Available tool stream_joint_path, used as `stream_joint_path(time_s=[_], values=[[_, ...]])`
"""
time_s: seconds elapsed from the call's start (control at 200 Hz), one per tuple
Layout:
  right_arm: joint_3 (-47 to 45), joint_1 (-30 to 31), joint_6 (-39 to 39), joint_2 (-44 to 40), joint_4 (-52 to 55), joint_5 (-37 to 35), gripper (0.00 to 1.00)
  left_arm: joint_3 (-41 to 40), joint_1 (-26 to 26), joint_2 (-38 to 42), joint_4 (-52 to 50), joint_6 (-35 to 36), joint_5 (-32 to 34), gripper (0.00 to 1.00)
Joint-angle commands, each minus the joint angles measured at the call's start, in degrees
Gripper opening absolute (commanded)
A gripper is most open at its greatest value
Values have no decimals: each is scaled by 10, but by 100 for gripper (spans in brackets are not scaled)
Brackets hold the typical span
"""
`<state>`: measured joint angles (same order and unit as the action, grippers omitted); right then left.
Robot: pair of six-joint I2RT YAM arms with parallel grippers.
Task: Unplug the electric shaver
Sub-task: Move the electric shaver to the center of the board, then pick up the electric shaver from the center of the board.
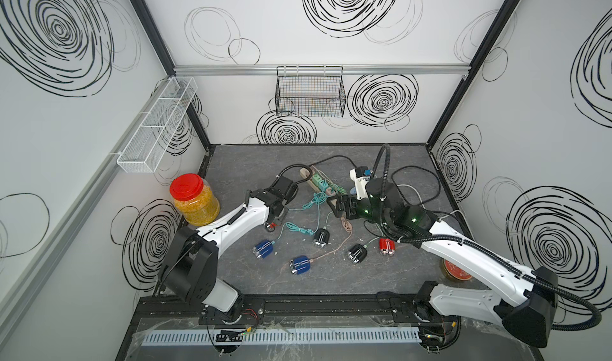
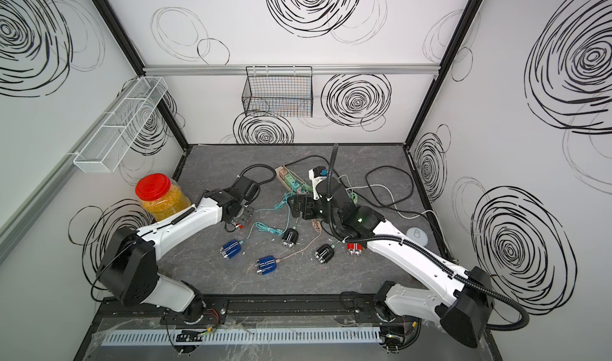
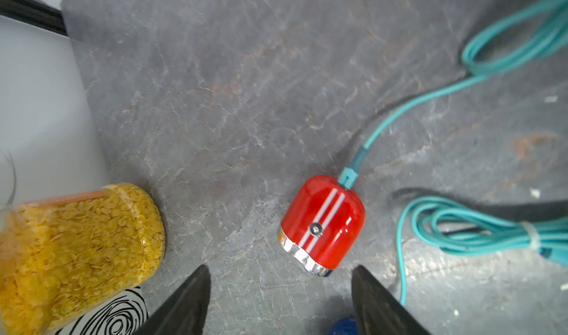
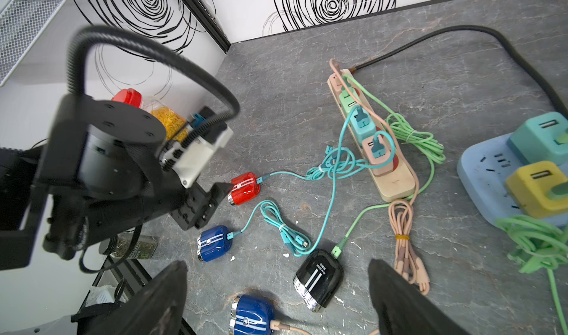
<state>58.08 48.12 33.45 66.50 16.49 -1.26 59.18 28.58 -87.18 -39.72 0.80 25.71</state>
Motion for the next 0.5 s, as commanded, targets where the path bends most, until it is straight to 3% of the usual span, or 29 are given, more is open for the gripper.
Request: stream_joint_path(time_s=[0.0, 0.145, 0.22, 0.495], values=[[-8, 4, 5, 10, -17, -2, 95, -17, 0, -11, -9, 31, 10, 75], [-7, 3, 3, 21, -28, 8, 95, -8, -3, -48, -5, 39, 6, 78], [-6, 4, 1, 23, -28, 8, 95, -11, -10, -64, 1, 45, -7, 87], [-10, 0, -9, 17, -19, 1, 95, 6, -39, -104, 7, 57, -32, 93]])
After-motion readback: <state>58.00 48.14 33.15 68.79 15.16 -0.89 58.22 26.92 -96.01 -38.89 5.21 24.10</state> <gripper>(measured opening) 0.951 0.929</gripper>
